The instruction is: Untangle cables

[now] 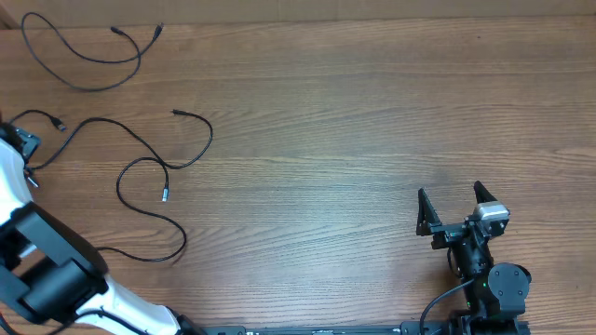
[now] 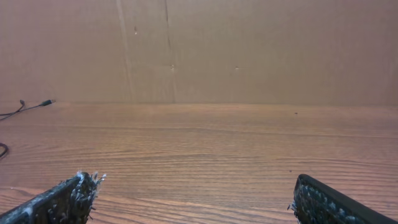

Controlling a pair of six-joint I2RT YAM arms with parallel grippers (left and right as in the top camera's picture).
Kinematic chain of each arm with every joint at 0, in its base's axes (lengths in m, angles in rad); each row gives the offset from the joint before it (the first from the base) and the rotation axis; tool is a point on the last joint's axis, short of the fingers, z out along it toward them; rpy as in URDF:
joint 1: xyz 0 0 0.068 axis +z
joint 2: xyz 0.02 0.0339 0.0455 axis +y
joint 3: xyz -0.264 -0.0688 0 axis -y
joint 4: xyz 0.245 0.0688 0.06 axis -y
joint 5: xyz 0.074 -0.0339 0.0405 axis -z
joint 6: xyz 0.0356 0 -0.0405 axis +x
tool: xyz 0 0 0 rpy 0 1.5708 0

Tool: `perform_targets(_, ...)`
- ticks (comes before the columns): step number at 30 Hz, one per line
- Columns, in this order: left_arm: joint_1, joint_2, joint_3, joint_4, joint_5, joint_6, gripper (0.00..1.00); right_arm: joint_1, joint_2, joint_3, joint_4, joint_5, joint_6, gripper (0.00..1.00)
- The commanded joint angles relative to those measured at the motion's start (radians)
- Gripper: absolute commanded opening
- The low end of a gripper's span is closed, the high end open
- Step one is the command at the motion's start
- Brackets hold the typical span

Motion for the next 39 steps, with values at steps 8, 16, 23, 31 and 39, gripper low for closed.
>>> perform_targets(8,0.058,0.256,0.011,0.206,-0.006,0.122,0.79,-0.001,-0.007,-0.010,0.005,0.009,-0.009,1.00)
perform_targets(16,0.058,0.316,0.011,0.349,0.122,0.170,0.77,-0.001,-0.007,-0.010,0.005,0.009,-0.009,1.00)
perform_targets(23,0.060,0.315,0.011,0.342,0.113,0.170,0.16,-0.001,-0.007,-0.010,0.005,0.009,-0.009,1.00)
perform_targets(31,0.060,0.260,0.014,0.152,-0.078,0.160,0.04,-0.001,-0.007,-0.010,0.005,0.009,-0.009,1.00)
perform_targets(39,0.060,0.105,0.014,-0.057,-0.023,0.121,0.09,-0.001,-0.007,-0.010,0.005,0.009,-0.009,1.00)
